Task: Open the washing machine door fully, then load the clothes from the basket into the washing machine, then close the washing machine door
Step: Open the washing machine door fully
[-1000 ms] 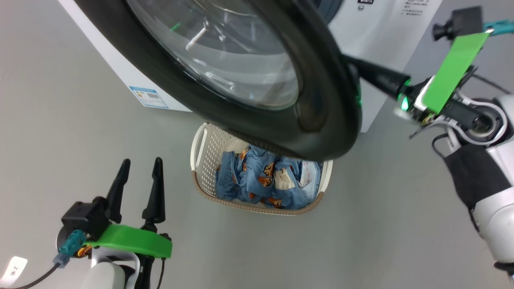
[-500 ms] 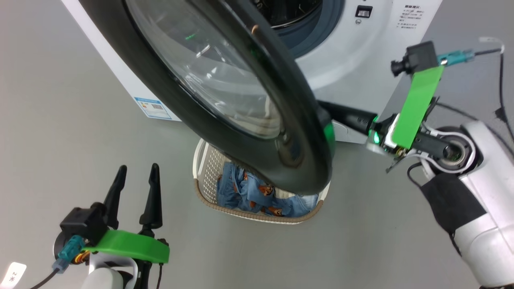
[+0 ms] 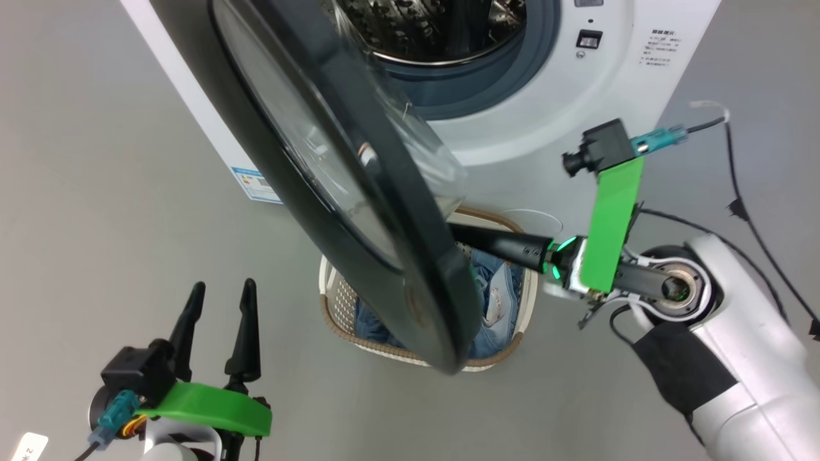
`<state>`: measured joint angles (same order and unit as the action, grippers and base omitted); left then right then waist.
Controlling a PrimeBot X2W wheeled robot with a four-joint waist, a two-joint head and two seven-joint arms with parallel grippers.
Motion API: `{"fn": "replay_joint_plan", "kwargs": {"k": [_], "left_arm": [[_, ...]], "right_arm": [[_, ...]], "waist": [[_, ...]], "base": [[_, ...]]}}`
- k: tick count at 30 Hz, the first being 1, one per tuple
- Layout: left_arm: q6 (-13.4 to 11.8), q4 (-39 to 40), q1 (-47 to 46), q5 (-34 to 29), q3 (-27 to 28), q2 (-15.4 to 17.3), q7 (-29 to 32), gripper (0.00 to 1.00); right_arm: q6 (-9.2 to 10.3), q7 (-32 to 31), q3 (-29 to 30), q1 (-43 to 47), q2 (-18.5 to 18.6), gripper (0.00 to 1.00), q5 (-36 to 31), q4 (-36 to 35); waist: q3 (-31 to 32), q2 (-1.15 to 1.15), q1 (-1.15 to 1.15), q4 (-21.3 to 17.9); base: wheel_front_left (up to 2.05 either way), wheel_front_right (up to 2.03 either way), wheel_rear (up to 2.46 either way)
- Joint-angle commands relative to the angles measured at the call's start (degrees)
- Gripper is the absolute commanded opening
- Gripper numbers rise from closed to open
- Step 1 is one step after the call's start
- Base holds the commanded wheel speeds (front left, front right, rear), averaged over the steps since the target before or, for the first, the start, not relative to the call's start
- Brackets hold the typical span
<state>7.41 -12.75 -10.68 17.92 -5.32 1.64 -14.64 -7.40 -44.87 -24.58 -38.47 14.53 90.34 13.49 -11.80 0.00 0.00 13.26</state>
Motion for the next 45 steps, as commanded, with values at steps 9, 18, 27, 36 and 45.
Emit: {"fn": "replay_joint_plan", "kwargs": {"k": [9,18,27,36,45], "left_arm": [[0.1,0.8,0.7,-0.5,1.2,1.2,-0.4,1.0],[0.1,0.5,1.5,-0.7,0.9,1.2,-0.4,1.0],[0.1,0.4,2.2,-0.6,1.0,1.2,-0.4,1.0],[0.1,0.4,2.6,-1.7,1.3,1.8,-0.4,1.0],[0.1,0.8,4.0,-1.8,2.9,2.4,-0.4,1.0]], "right_arm": [[-0.09,-1.2,-3.2,2.9,-3.6,0.0,0.0,-3.8],[-0.09,-1.2,-4.3,4.3,-5.2,0.0,0.0,-4.0],[-0.09,0.2,-3.5,5.5,-4.5,0.11,-0.8,-3.7],[-0.09,3.5,-2.5,8.5,-2.7,1.0,-1.7,-4.2],[-0.09,8.0,-0.6,13.7,0.7,1.0,-2.0,-4.9]], "waist": [[1.6,0.0,0.0,1.2],[3.0,0.0,0.0,1.7],[3.9,0.0,0.0,-0.1],[4.7,0.0,0.0,-3.6],[5.4,0.0,0.0,-6.8]], "base": [[0.0,0.0,0.0],[0.0,0.0,0.0],[0.0,0.0,0.0],[0.0,0.0,0.0],[0.0,0.0,0.0]]}}
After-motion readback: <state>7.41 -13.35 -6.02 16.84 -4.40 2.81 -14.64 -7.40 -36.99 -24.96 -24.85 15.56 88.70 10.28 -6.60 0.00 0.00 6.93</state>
